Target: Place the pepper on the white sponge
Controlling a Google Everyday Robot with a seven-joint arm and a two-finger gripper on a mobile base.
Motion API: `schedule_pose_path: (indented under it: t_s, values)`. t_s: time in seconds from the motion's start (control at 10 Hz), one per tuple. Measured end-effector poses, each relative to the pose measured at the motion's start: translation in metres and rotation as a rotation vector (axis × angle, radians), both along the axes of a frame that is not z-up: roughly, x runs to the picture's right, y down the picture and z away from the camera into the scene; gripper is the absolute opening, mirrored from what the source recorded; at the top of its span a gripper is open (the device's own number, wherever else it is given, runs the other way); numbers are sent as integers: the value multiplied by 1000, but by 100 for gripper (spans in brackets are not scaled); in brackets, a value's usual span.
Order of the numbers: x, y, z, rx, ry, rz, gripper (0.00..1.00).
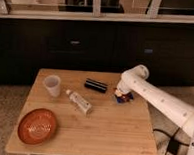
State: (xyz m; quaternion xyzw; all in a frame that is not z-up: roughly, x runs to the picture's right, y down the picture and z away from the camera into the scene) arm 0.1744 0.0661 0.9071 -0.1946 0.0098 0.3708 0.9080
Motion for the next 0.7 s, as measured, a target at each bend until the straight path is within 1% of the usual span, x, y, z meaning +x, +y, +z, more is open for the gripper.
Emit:
schedule_pose_path:
  t_s: [0.1,0.2,0.4,0.7]
  values:
    - [10,-2,0,1,-5,11,76]
    - [13,-4,0,2,-11,18,80]
    - [15,-8,2,5,-22,30,80]
    - [13,-1,1,-7,-39,37,80]
